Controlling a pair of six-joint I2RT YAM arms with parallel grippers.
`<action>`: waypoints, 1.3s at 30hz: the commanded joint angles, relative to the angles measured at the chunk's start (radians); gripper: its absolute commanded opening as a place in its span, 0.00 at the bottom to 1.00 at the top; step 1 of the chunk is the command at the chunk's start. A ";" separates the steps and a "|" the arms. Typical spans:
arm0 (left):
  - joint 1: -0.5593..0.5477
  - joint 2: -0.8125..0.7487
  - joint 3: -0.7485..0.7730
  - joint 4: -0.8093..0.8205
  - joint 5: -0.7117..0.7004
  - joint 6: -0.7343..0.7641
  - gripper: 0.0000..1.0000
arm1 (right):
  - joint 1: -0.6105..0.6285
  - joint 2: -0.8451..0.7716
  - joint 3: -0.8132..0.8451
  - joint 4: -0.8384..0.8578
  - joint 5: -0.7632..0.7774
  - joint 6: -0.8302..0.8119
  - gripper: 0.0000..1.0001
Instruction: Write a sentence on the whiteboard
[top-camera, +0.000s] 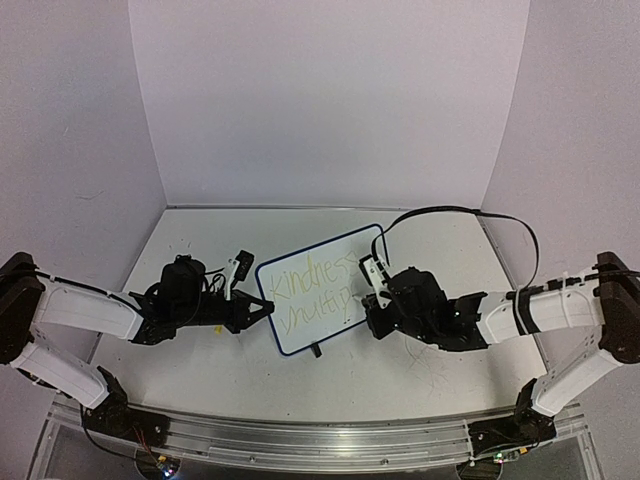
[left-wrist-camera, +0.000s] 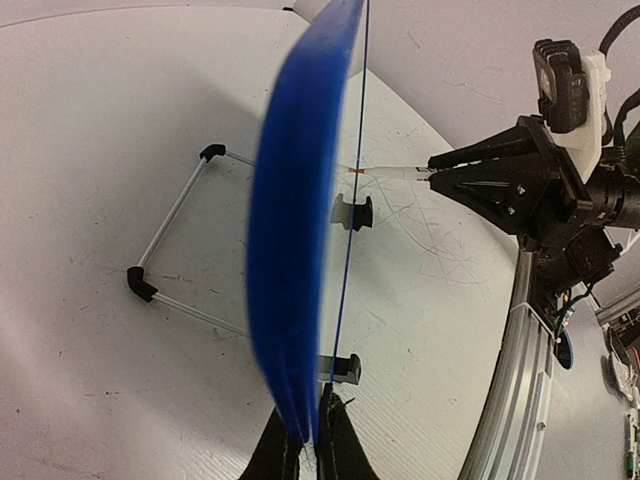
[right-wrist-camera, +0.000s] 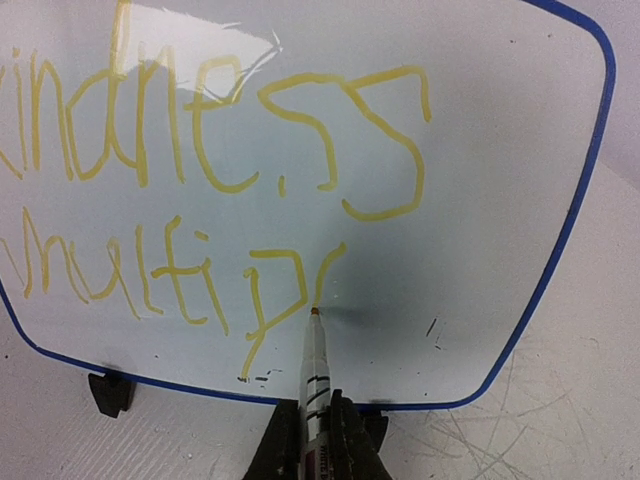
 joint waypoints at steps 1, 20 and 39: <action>0.005 0.004 0.016 -0.079 -0.052 0.043 0.00 | 0.007 0.017 -0.014 0.004 -0.003 0.026 0.00; 0.005 -0.006 0.009 -0.079 -0.054 0.040 0.00 | 0.008 0.037 0.013 -0.035 0.075 0.017 0.00; 0.005 0.012 0.017 -0.079 -0.038 0.037 0.00 | -0.037 -0.055 0.039 0.055 0.058 -0.041 0.00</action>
